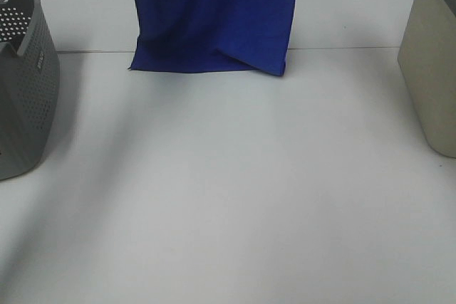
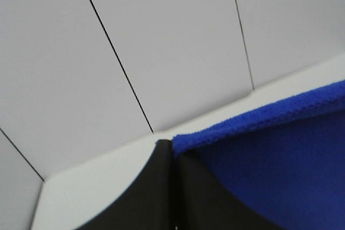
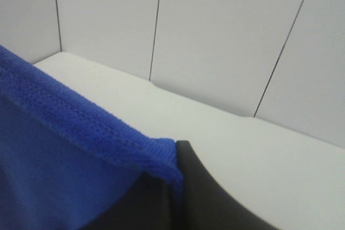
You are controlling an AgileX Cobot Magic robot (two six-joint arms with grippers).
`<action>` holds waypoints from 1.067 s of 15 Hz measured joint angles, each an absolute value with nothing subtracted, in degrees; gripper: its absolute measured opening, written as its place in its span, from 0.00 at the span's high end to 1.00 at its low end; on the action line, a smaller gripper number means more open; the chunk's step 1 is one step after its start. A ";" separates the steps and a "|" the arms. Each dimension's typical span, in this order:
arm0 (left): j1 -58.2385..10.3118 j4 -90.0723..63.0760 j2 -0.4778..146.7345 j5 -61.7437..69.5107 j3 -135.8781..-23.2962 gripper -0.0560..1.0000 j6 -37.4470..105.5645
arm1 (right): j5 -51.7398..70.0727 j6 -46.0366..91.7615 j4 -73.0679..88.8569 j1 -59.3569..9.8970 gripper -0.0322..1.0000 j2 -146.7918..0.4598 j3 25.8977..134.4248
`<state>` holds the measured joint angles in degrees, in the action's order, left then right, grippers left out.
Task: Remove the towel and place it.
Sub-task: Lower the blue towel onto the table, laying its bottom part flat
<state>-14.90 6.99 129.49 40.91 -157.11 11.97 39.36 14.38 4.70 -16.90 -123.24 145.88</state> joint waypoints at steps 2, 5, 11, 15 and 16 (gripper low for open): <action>-14.84 3.21 127.02 50.36 -157.11 0.95 13.06 | 44.29 14.44 6.53 -16.67 0.96 -121.98 145.88; -14.55 0.00 121.35 66.81 -157.11 0.95 15.36 | 56.61 14.44 11.46 -16.50 0.96 -118.49 145.88; -14.55 -2.46 117.69 69.79 -156.65 0.95 9.63 | 68.87 14.84 16.44 -16.44 0.96 -114.53 145.88; -14.27 -6.82 109.49 69.96 -143.64 0.95 8.37 | 69.84 14.09 19.37 -16.33 0.96 -114.19 145.88; -14.27 -7.51 107.20 70.02 -138.77 0.95 8.37 | 69.90 12.95 20.45 -16.33 0.96 -113.73 145.88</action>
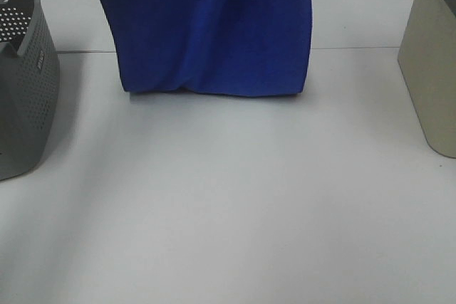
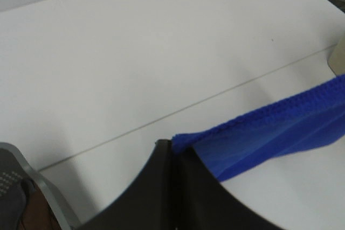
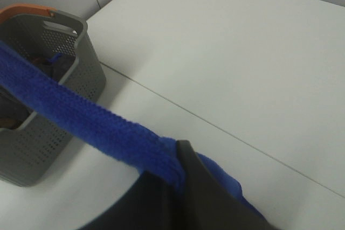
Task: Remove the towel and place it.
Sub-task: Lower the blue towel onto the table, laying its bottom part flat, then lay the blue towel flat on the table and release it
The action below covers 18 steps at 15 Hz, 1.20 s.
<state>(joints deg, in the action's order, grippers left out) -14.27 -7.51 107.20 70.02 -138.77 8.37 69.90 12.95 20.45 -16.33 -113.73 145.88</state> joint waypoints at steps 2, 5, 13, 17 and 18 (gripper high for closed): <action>-14.27 -8.25 103.42 70.13 -132.47 0.95 8.37 | 69.90 12.15 22.29 -16.33 0.96 -111.73 143.81; -14.27 -8.94 97.23 70.30 -121.24 0.95 8.88 | 69.90 11.86 25.95 -16.33 0.96 -104.97 129.49; -14.27 -12.49 92.25 70.30 -110.41 0.95 9.45 | 69.73 13.12 25.61 -16.33 0.96 -92.19 102.22; -14.50 -15.41 85.26 70.30 -98.78 0.95 9.51 | 69.50 13.18 25.38 -16.50 0.96 -86.29 91.39; -14.50 -16.39 83.77 70.24 -96.37 0.95 9.51 | 69.39 13.18 25.50 -16.50 0.96 -84.91 88.87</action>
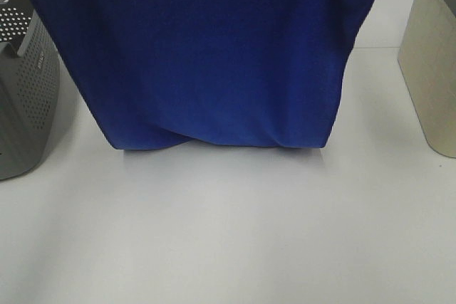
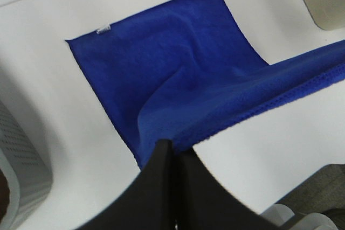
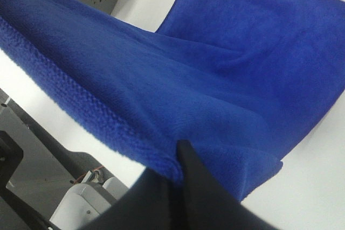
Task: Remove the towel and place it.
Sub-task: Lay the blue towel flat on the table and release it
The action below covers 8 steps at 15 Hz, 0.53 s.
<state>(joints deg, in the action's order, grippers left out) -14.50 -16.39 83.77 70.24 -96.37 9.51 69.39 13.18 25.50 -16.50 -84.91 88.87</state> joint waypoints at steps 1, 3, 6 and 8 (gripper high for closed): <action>-14.50 -17.76 82.33 70.19 -93.85 0.95 9.68 | 69.44 13.18 25.50 -16.50 0.96 -83.54 86.63; -14.50 -19.88 79.24 70.13 -87.89 0.95 9.68 | 69.39 14.21 25.73 -16.50 0.96 -80.56 82.33; -14.50 -23.32 75.52 69.90 -79.13 0.95 9.68 | 69.33 16.04 26.13 -16.50 0.96 -75.63 75.34; -16.16 -24.24 73.91 69.84 -74.31 0.95 9.80 | 69.33 16.16 26.07 -16.50 0.96 -72.82 70.19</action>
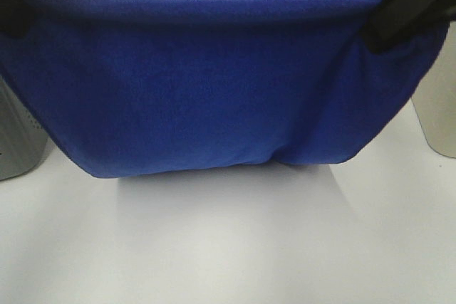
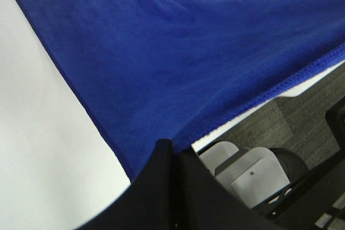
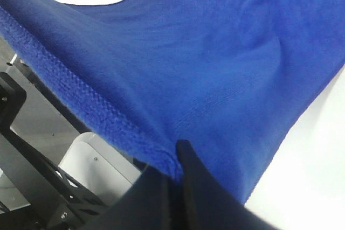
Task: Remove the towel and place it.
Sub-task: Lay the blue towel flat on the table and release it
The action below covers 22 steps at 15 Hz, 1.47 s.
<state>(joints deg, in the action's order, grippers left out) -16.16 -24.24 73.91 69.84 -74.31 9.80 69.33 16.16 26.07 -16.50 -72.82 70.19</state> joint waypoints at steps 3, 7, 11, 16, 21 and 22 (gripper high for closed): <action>-21.43 -22.92 73.45 69.79 -68.53 0.95 10.37 | 69.44 16.16 24.81 -16.50 0.96 -70.59 62.51; -26.36 -22.35 73.34 69.39 -60.10 0.95 10.37 | 69.44 16.16 25.38 -16.50 0.96 -70.30 53.06; -31.40 -25.21 73.28 68.30 -49.85 0.95 9.22 | 69.39 16.16 27.50 -16.50 0.96 -68.98 45.38; -37.13 -28.02 73.28 68.30 -44.23 0.95 8.08 | 69.39 15.99 30.37 -16.50 0.96 -66.23 36.50; -37.36 -30.37 76.38 64.23 -39.02 0.95 7.96 | 69.33 15.81 32.60 -16.50 0.96 -66.52 30.25; -37.36 -30.88 78.15 63.83 -38.79 0.95 7.96 | 69.27 15.58 32.72 -16.50 0.96 -67.44 29.74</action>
<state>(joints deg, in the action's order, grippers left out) -37.36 -30.88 78.15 63.83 -38.79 7.96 69.27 15.58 32.72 -16.50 -67.44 29.74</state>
